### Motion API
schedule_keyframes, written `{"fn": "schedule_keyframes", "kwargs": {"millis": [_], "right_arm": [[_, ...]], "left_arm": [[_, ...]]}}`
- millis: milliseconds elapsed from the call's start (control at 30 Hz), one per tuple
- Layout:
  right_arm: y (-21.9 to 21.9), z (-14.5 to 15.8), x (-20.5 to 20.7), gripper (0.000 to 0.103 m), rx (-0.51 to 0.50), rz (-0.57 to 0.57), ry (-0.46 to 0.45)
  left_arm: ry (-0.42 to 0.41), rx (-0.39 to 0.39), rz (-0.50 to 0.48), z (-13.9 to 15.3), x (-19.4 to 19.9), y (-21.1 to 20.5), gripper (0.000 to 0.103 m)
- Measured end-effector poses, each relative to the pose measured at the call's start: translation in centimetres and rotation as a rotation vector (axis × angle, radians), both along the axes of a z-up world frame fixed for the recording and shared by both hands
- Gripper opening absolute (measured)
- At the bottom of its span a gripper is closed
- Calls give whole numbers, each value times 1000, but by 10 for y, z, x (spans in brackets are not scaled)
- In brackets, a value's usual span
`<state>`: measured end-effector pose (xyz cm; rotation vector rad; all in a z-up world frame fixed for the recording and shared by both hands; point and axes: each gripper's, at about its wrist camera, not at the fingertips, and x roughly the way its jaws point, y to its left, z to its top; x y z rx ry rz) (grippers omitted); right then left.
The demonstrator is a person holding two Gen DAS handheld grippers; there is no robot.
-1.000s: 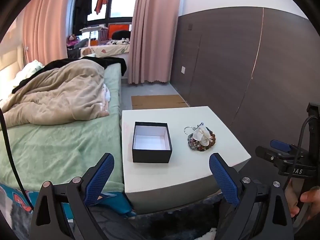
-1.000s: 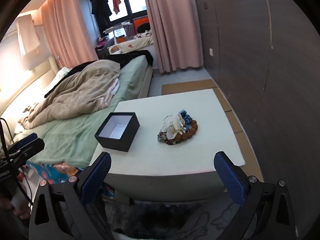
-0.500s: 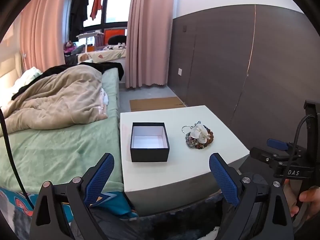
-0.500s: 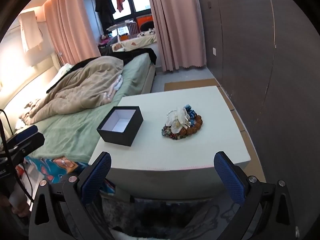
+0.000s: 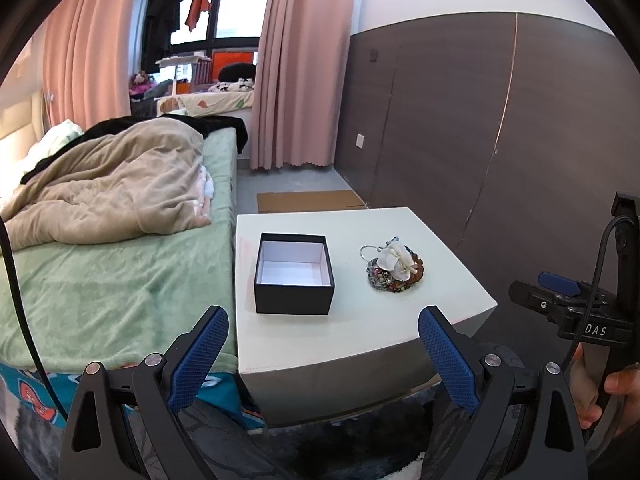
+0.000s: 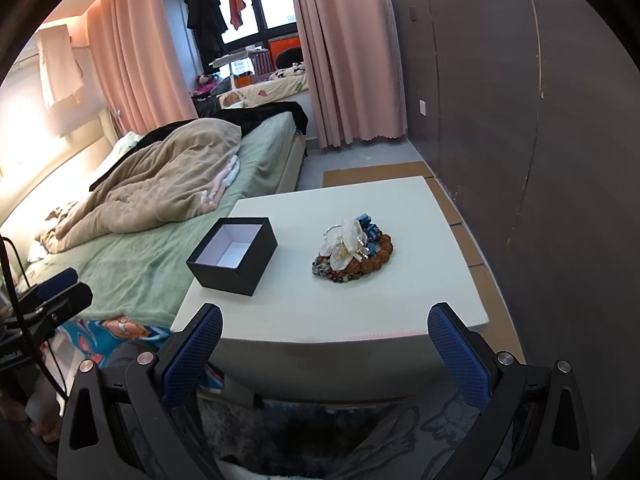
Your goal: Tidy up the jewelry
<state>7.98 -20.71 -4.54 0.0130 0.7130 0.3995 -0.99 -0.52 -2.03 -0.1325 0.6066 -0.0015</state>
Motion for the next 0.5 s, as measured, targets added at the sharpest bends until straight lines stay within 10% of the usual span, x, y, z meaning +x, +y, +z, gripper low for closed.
{"fn": "schedule_keyframes", "kwargs": {"millis": [500], "right_arm": [[-2,3,-8,103,-7,-3,-9]], "left_arm": [[-18,-11,-2,6,-8,0,96]]}}
